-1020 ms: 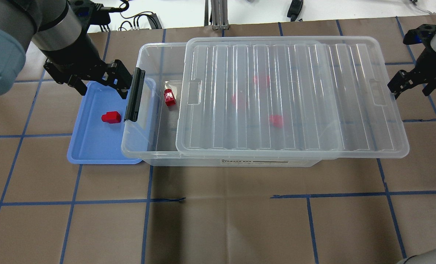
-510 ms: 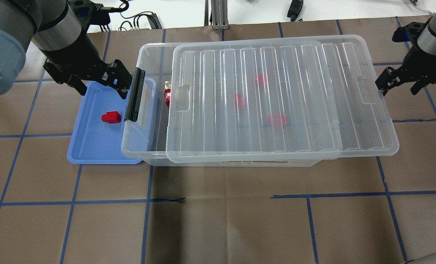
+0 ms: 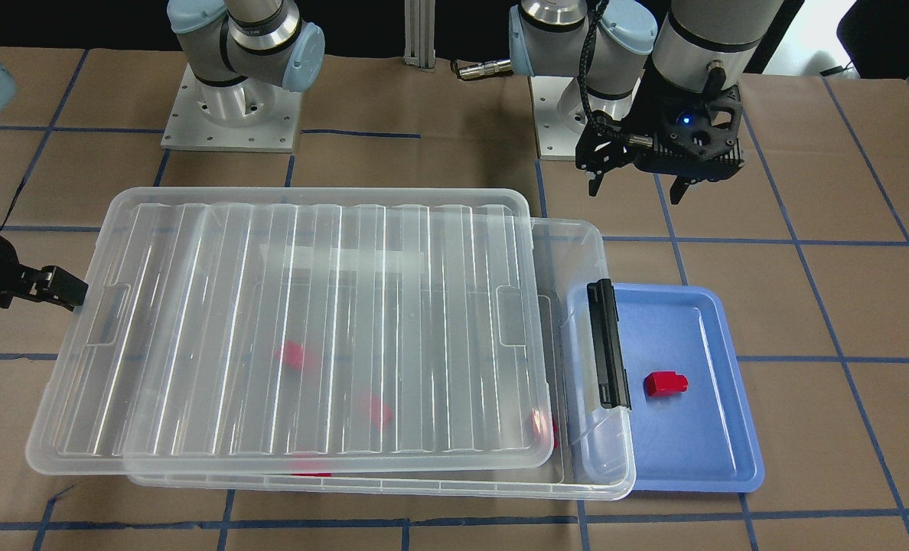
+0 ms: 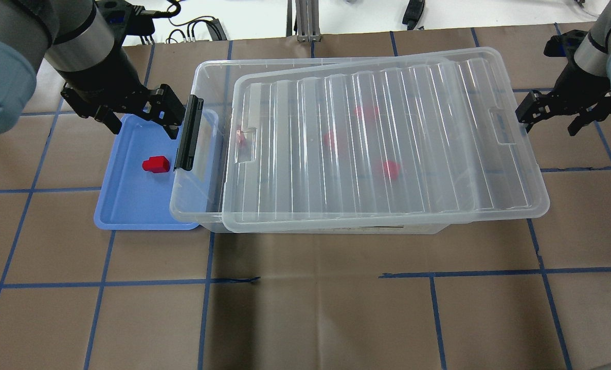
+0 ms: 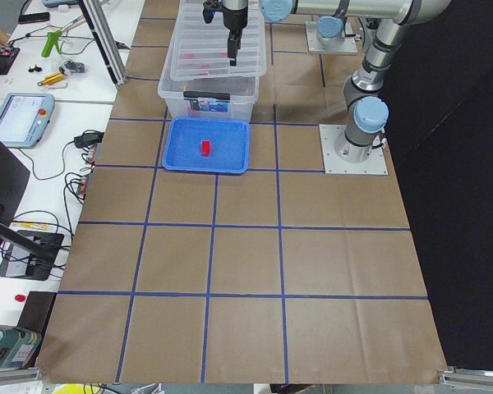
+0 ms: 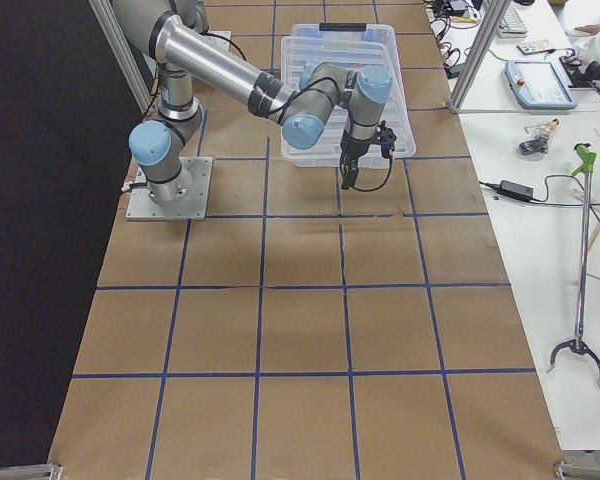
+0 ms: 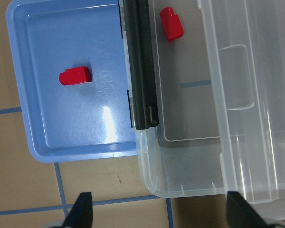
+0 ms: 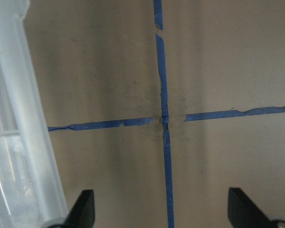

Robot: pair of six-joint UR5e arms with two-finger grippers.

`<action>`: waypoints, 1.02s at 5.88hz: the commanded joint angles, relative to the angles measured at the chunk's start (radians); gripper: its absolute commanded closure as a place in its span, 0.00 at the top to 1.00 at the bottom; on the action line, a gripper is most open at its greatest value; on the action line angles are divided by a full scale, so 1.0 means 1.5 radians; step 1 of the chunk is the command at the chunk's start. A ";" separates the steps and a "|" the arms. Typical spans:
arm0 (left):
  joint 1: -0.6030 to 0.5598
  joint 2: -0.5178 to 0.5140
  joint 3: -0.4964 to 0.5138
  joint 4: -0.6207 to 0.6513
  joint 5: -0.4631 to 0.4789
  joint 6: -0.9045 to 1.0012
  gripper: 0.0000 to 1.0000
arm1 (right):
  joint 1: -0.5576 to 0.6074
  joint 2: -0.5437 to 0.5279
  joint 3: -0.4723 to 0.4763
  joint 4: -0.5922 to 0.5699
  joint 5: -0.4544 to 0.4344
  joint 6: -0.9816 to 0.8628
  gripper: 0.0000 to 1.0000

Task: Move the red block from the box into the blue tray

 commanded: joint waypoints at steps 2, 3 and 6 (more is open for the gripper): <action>0.000 0.000 0.000 0.000 0.000 0.002 0.98 | 0.046 -0.017 0.001 0.018 0.015 0.102 1.00; 0.000 0.000 -0.001 0.000 0.001 0.003 0.98 | 0.062 -0.019 -0.001 0.022 0.014 0.118 1.00; 0.000 0.000 -0.001 0.000 0.000 0.003 0.98 | 0.065 -0.021 -0.003 0.023 0.015 0.118 1.00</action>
